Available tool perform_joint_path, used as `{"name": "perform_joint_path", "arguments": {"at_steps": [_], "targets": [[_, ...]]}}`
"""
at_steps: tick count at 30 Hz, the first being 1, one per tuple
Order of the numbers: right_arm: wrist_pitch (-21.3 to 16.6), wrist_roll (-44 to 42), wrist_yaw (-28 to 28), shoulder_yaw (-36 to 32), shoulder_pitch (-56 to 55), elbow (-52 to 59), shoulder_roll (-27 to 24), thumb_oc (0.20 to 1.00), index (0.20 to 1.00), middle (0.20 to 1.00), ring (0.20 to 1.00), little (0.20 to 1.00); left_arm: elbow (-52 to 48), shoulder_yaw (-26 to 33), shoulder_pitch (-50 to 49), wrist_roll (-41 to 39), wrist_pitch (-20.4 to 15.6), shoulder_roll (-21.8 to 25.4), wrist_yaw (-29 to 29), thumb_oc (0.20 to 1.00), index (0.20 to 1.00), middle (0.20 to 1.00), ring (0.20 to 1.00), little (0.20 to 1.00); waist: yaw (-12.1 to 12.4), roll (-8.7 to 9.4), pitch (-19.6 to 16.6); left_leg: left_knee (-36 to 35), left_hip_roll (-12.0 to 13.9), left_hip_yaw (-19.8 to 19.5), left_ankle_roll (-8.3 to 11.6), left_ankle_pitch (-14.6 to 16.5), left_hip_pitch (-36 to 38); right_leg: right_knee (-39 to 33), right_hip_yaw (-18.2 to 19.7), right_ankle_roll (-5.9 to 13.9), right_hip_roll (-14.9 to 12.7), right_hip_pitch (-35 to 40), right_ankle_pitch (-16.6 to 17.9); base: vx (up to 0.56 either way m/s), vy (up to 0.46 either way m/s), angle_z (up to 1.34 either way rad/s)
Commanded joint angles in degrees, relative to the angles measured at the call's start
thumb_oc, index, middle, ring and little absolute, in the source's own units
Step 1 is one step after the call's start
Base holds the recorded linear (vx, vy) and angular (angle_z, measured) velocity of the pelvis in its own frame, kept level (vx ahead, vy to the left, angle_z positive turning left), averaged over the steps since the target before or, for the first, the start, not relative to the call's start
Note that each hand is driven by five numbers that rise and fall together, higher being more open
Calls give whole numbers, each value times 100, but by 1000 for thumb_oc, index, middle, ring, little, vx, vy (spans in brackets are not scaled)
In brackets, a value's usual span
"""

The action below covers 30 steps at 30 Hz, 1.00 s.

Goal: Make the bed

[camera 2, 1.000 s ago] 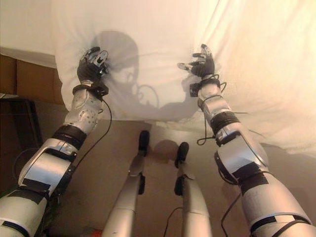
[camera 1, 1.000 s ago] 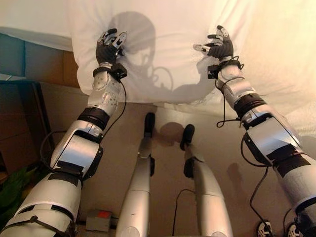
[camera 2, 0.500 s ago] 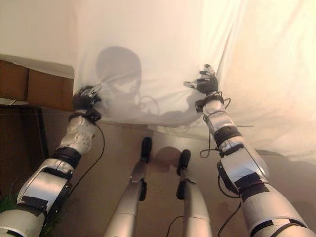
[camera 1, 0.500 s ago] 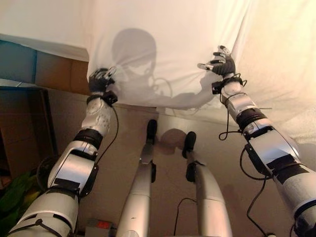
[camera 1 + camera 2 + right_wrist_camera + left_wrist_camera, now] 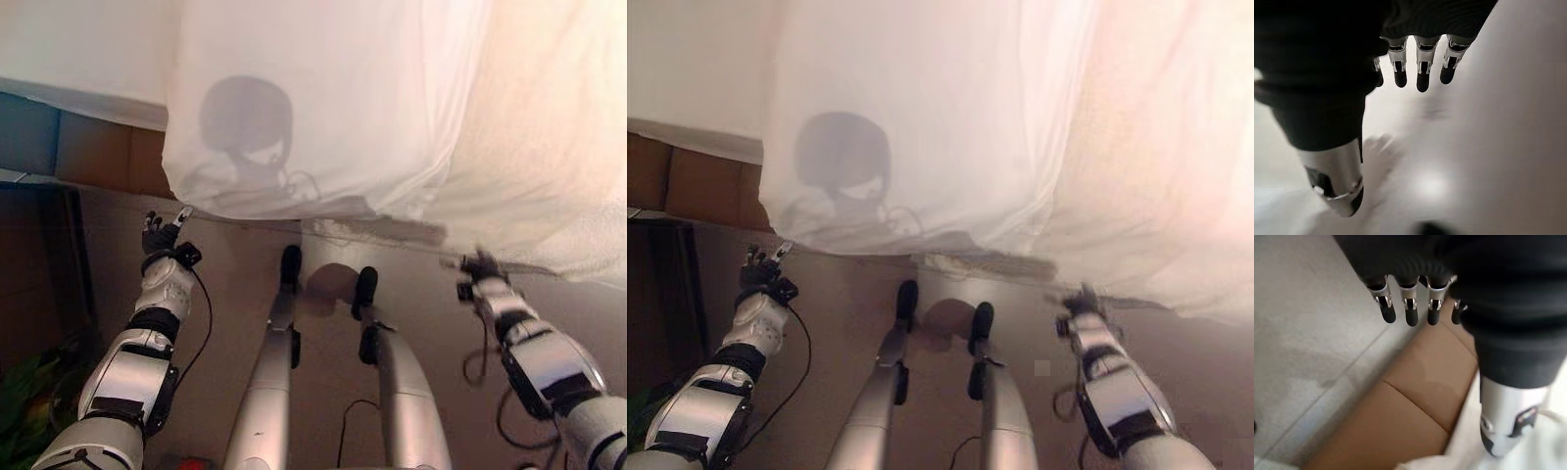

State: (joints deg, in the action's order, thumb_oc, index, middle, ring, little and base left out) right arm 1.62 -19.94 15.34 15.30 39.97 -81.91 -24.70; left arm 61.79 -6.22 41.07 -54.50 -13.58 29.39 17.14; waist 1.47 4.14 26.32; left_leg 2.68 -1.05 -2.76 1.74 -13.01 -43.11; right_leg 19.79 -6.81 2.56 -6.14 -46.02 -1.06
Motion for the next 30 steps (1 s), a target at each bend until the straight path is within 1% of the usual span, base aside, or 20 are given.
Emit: {"name": "perform_joint_path", "arguments": {"at_steps": [1, 2, 5, 7, 11, 12, 13, 16, 17, 18, 19, 20, 22, 23, 25, 26, 28, 29, 30], "targets": [[17, -32, -11, 6, -87, -124, -565, 1000, 1000, 1000, 1000, 1000, 132, 361, 98, 269, -68, -147, -83, 1000, 1000, 1000, 1000, 1000, -51, -379, 347, 682, -228, 172, 173, 799, -4, -1190, -47, 354, 64, 652, 482, -32, -42, -8], [15, -36, -8, -23, -138, -112, -554, 1000, 1000, 1000, 1000, 1000, 113, 392, 21, 281, -68, -179, -94, 1000, 1000, 1000, 1000, 1000, -44, -378, 347, 686, -219, 161, 174, 800, 46, -1164, -53, 345, 69, 694, 460, -47, -84, -10], [-36, -19, -39, -175, -478, 10, -475, 1000, 1000, 1000, 1000, 1000, -133, 473, -529, 413, -55, -404, -158, 1000, 1000, 1000, 1000, 1000, -3, -379, 347, 721, -161, 89, 189, 777, 358, -904, -142, 274, 102, 965, 252, -55, -105, -7], [-92, -8, -62, -251, -657, 62, -406, 1000, 1000, 1000, 1000, 1000, -88, 486, -803, 596, 8, -514, -289, 1000, 1000, 1000, 1000, 1000, 12, -395, 347, 737, -135, 66, 200, 780, 604, -772, -184, 243, 109, 1177, 144, -30, -76, 2], [-361, -79, -115, -389, -1236, 565, -123, 1000, 1000, 1000, 1000, 1000, -65, 404, -1507, 1257, 87, -762, -593, 1000, 1000, 1000, 1000, 1000, -17, -434, 347, 733, -86, 38, 177, 842, 1386, -533, -192, 194, 141, 1819, -73, 4, -46, 4], [-359, -79, -113, -389, -1250, 572, -122, 1000, 1000, 1000, 1000, 1000, -69, 401, -1518, 1258, 87, -764, -591, 1000, 1000, 1000, 1000, 1000, -17, -434, 347, 726, -86, 37, 177, 842, 1401, -538, -193, 194, 141, 1834, -74, 28, -34, -1], [-559, -133, -211, -477, -1552, 1004, -21, 1000, 1000, 1000, 1000, 1000, -201, 323, -1918, 1744, 77, -854, -685, 1000, 1000, 1000, 1000, 1000, -56, -428, 347, 710, -73, 32, 158, 886, 1832, -531, -167, 191, 171, 2248, -123, 49, -27, 1], [-759, -273, -407, -758, -2047, 1415, 85, 1000, 1000, 1000, 1000, 1000, -174, 288, -2415, 2421, 114, -913, -831, 1000, 1000, 1000, 1000, 1000, -108, -448, 334, 582, -24, 45, 151, 906, 2517, -633, -144, 188, 214, 2904, -157, 65, -42, -4], [-841, -274, -461, -797, -2253, 1648, 146, 1000, 1000, 1000, 1000, 1000, -215, 222, -2638, 2696, 119, -945, -879, 1000, 1000, 1000, 1000, 1000, -137, -444, 206, 519, -3, 65, 154, 923, 2697, -684, -136, 191, 239, 3046, -169, 59, -24, -6], [-839, -273, -460, -799, -2258, 1652, 146, 1000, 1000, 1000, 1000, 1000, -217, 221, -2641, 2697, 120, -945, -878, 1000, 1000, 1000, 1000, 1000, -137, -447, 191, 507, -1, 63, 154, 908, 2686, -702, -139, 191, 242, 3038, -151, 144, -32, -5], [-870, -55, -617, -816, -2582, 1713, 185, 1000, 1000, 1000, 1000, 1000, 10, 183, -2926, 3150, 202, -1003, -1035, 1000, 1000, 1000, 1000, 1000, -158, -454, -97, 400, 30, 107, 166, 936, 2951, -831, -131, 209, 267, 3286, -175, 131, -26, -7], [-863, 121, -660, -765, -2702, 1784, 181, 1000, 1000, 1000, 1000, 1000, 127, 184, -3028, 3402, 237, -1037, -1031, 1000, 1000, 1000, 1000, 1000, -176, -452, -232, 347, 28, 140, 173, 946, 3087, -924, -128, 217, 290, 3421, -170, 178, -43, -18], [-780, 935, -739, -397, -2864, 1693, 136, 1000, 1000, 1000, 1000, 1000, 361, 61, -3214, 3921, 304, -1131, -1123, 1000, 1000, 1000, 1000, 1000, -181, -446, -526, 279, 24, 167, 186, 984, 3329, -1118, -121, 220, 345, 3696, -146, 101, -51, -28], [-727, 1209, -772, -286, -2906, 1732, 110, 1000, 1000, 1000, 1000, 1000, 412, -47, -3288, 4200, 336, -1149, -1180, 1000, 1000, 1000, 1000, 1000, -187, -437, -643, 293, 22, 185, 191, 1011, 3393, -1193, -110, 218, 358, 3783, -129, 90, -51, -19], [-660, 1616, -866, -130, -3031, 1633, 99, 1000, 1000, 1000, 1000, 1000, 521, -107, -3430, 4557, 395, -1191, -1227, 1000, 1000, 1000, 1000, 1000, -171, -398, -859, 327, 5, 229, 193, 1093, 3580, -1405, -79, 219, 391, 4051, -97, 77, -44, -8], [-661, 1616, -865, -130, -3032, 1633, 99, 1000, 1000, 1000, 1000, 1000, 521, -106, -3430, 4557, 395, -1191, -1226, 1000, 1000, 1000, 1000, 1000, -170, -399, -854, 326, 5, 230, 193, 1095, 3587, -1410, -78, 219, 392, 4059, -95, 88, -52, -5], [-507, 2043, -899, -40, -3133, 1301, 225, 1000, 1000, 1000, 1000, 1000, 820, -254, -3578, 5078, 505, -1343, -1328, 1000, 1000, 1000, 1000, 1000, -157, -368, -1215, 307, -9, 312, 152, 1241, 3953, -1704, -34, 235, 431, 4457, -39, 124, -52, -7], [-506, 2043, -898, -40, -3134, 1302, 225, 1000, 1000, 1000, 1000, 1000, 820, -254, -3578, 5078, 505, -1343, -1328, 1000, 1000, 1000, 1000, 1000, -154, -368, -1210, 303, -8, 314, 152, 1241, 3962, -1708, -31, 235, 432, 4466, -38, 92, -32, -9], [-476, 2129, -897, -21, -3148, 1215, 264, 1000, 1000, 1000, 1000, 1000, 850, -303, -3602, 5190, 522, -1378, -1332, 1000, 1000, 1000, 1000, 1000, -153, -374, -1303, 264, -4, 334, 134, 1262, 4051, -1728, -22, 238, 430, 4535, -39, 68, -10, -10]]}}
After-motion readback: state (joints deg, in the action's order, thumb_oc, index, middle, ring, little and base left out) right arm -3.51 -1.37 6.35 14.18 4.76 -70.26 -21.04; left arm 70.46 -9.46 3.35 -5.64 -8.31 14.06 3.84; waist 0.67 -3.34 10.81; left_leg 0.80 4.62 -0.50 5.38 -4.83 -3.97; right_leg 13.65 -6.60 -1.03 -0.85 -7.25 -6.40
